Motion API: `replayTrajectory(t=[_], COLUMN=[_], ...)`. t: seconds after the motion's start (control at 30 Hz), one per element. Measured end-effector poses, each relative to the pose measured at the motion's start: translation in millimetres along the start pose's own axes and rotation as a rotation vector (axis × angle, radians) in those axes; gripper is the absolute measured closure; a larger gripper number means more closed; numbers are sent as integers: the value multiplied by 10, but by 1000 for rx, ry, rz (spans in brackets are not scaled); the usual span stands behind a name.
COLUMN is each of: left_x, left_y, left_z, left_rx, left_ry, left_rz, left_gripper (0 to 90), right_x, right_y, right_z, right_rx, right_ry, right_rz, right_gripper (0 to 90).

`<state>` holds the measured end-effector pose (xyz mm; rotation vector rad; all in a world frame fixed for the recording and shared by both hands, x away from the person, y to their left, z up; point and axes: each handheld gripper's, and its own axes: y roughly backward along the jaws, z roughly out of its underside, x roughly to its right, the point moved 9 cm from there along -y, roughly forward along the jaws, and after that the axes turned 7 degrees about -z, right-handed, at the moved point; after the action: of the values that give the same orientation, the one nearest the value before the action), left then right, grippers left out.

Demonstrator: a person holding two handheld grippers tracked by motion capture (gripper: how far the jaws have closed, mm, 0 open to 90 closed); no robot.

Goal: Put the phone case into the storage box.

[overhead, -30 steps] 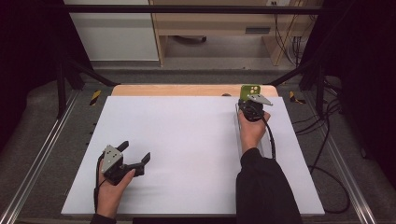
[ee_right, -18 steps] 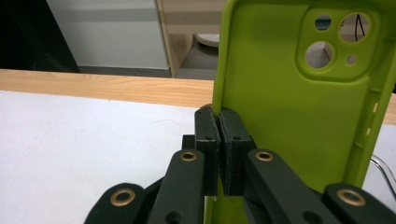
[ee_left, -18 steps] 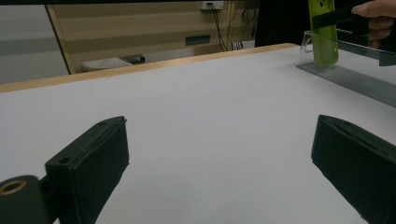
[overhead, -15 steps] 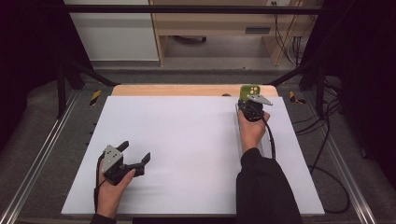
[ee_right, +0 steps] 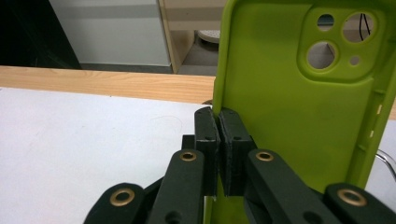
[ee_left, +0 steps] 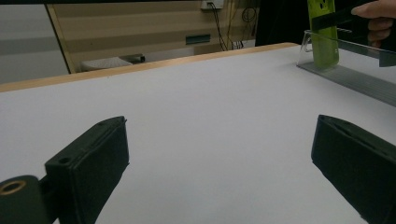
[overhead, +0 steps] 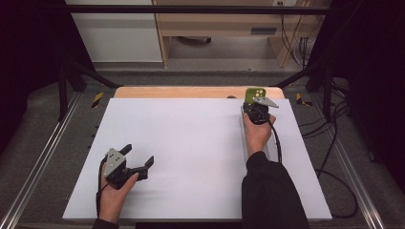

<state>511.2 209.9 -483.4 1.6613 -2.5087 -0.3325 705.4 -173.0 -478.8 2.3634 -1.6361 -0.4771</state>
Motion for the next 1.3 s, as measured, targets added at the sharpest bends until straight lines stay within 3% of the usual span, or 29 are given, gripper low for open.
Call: replayTrajectory(t=[1.3], left_x=[15], left_y=[-2], left_z=[-2], left_rx=[1], left_ry=[0], left_rz=[7], left_gripper=[37], right_x=[-12], right_y=[-12], right_z=[26], right_rx=[-15], right_ry=[9], right_rz=[-9], right_gripper=[843])
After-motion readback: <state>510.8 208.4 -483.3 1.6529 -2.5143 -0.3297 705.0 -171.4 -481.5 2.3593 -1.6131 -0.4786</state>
